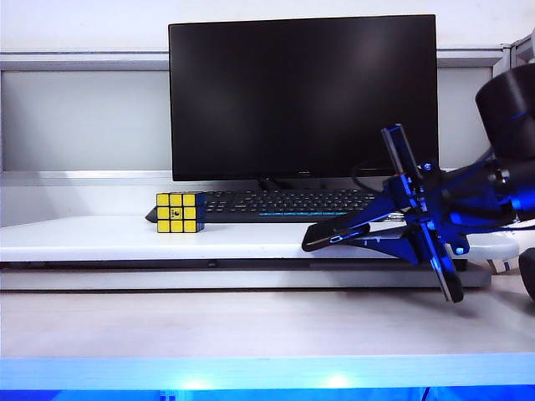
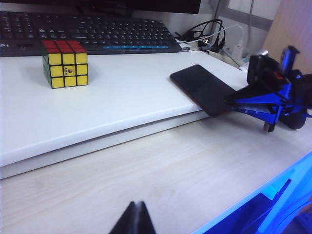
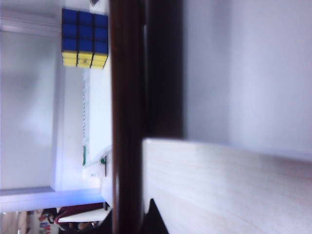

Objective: Put the phone on top of the Rubik's Cube.

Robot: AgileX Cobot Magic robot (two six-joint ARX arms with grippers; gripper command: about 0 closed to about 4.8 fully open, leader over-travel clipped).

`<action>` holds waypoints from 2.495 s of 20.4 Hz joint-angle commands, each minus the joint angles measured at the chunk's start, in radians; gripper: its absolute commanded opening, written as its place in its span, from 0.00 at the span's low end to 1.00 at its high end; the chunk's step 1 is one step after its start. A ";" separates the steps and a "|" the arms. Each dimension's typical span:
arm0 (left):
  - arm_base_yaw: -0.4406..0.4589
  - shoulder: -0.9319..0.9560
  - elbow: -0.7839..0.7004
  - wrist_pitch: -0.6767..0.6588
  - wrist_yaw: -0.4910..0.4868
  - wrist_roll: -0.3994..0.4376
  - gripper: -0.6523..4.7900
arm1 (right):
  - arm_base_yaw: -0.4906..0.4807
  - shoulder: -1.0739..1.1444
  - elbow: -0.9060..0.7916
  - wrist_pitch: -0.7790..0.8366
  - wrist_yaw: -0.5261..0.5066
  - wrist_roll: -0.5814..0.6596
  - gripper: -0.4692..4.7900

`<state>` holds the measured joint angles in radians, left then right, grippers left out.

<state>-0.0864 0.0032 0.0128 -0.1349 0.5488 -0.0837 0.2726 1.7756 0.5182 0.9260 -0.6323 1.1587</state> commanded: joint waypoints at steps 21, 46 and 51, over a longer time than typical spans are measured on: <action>0.001 0.000 -0.002 -0.021 -0.122 0.006 0.11 | 0.128 0.002 0.269 0.032 -0.016 -0.011 0.07; 0.001 0.000 -0.004 -0.004 -0.284 0.050 0.11 | 0.223 0.230 0.814 -0.356 0.046 -0.137 0.07; 0.001 0.000 -0.004 -0.002 -0.286 0.050 0.11 | 0.249 0.300 0.901 -0.379 0.058 -0.138 0.07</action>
<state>-0.0864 0.0032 0.0113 -0.1387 0.2665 -0.0380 0.5171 2.0747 1.3964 0.5144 -0.5713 1.0279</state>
